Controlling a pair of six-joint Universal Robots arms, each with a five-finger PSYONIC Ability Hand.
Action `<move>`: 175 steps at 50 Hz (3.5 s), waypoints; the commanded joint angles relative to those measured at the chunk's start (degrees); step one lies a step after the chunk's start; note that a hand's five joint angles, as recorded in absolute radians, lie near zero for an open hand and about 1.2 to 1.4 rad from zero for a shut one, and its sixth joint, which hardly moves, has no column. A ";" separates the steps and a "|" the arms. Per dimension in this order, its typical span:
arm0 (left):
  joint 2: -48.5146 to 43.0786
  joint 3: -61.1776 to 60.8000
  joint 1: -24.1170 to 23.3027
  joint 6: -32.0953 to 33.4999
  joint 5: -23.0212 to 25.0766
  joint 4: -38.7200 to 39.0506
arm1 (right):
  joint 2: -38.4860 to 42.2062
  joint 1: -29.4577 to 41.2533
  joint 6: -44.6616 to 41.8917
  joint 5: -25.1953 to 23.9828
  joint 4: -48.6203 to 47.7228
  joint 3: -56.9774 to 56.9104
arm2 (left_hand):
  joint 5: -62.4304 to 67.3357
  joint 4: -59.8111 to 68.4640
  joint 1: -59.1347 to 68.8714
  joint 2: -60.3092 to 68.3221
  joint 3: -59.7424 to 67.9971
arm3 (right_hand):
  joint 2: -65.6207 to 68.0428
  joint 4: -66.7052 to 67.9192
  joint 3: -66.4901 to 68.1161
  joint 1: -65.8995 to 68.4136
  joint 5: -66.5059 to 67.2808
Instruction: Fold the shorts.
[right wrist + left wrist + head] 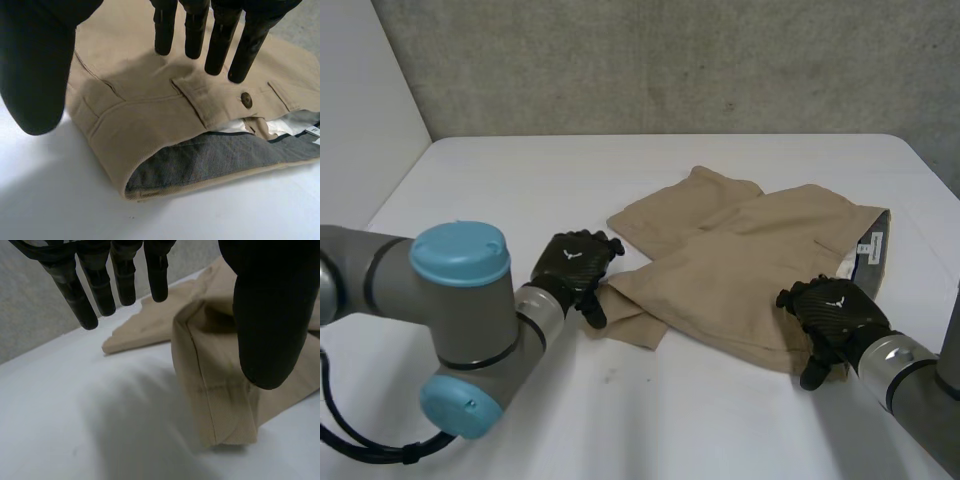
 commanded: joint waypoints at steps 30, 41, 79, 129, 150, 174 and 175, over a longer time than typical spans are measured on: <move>27.12 4.03 -4.10 15.53 -6.99 -4.66 | -19.64 -0.02 -13.66 3.44 19.97 -28.39 | 60.82 60.90 60.74 60.92 61.06 | 62.26 62.48 62.15 65.25 62.24; 35.58 6.05 -4.45 23.18 -9.18 -14.16 | -15.43 2.17 -13.75 3.79 32.67 -46.97 | 60.82 60.90 60.74 60.92 61.06 | 62.26 62.48 62.15 65.25 62.24; 1.91 42.54 0.64 42.43 -10.15 30.23 | 22.38 10.35 -9.97 13.64 -10.49 -84.77 | 60.82 60.90 60.74 60.92 61.06 | 62.26 62.48 62.15 65.25 62.24; 20.81 -16.18 -8.67 21.16 -19.65 -24.70 | 5.16 14.39 -17.78 8.19 27.74 -19.83 | 60.82 60.90 60.74 60.92 61.06 | 62.26 62.48 62.15 65.25 62.24; 27.41 -16.55 2.04 22.83 -12.02 -8.55 | -4.61 10.88 -18.42 3.00 14.31 0.04 | 9.34 9.43 9.26 9.45 9.58 | 62.26 62.48 62.15 65.25 62.24; -8.53 11.83 12.16 20.11 8.57 -0.71 | -3.29 11.14 -16.48 2.91 8.59 2.24 | 21.78 21.87 21.70 21.89 22.02 | 62.26 62.48 62.15 65.25 62.24; -9.24 12.54 12.16 20.19 8.65 -0.89 | -3.20 11.14 -16.48 3.00 8.42 2.24 | 23.15 23.23 23.07 23.25 23.39 | 62.26 62.48 62.15 65.25 62.24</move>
